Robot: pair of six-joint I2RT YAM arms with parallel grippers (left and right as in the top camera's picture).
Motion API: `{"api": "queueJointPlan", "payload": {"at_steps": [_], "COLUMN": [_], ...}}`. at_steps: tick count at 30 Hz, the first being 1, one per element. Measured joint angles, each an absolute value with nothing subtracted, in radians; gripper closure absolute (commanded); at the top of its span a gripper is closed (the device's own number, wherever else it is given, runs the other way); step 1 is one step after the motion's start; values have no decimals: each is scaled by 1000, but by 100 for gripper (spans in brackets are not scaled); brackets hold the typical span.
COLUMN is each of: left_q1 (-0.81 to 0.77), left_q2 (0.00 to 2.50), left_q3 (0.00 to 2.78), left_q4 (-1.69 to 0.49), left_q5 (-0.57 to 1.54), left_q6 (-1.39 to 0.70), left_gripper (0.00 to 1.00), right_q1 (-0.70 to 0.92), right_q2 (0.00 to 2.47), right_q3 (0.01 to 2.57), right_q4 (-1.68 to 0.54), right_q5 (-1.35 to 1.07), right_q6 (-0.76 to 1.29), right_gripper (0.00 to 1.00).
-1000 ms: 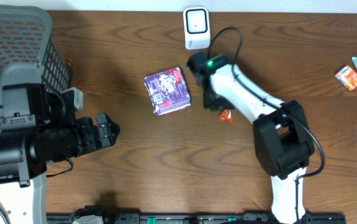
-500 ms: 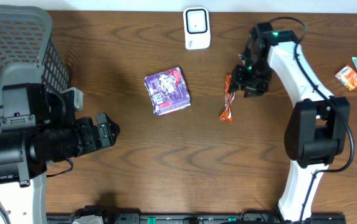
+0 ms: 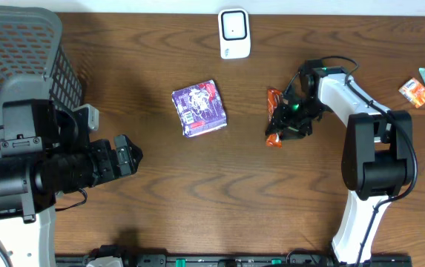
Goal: Scan the item barcode
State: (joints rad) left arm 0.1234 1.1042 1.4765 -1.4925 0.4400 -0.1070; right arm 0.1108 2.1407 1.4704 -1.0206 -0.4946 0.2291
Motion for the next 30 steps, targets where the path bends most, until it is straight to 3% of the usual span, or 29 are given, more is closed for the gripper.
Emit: {"api": "queueJointPlan", "payload": {"at_steps": [3, 8, 19, 30], "left_q1": [123, 123, 123, 123], "left_q2": [1104, 1104, 1104, 1104], "left_q3": [1477, 1477, 1477, 1477], "left_q4": [-1493, -1493, -1493, -1493], "left_q5": [440, 440, 440, 440], "left_q6": [-107, -107, -107, -107], "left_gripper": [2, 2, 2, 2], "right_q1": [119, 136, 213, 117], "right_q2": [2141, 2141, 2137, 2143], "right_q3": [1470, 1470, 1511, 1542], "right_q4": [-998, -989, -1034, -981], "right_q5": [-498, -452, -335, -793], "right_q6": [237, 268, 303, 141], "right_gripper": [91, 99, 99, 99]}}
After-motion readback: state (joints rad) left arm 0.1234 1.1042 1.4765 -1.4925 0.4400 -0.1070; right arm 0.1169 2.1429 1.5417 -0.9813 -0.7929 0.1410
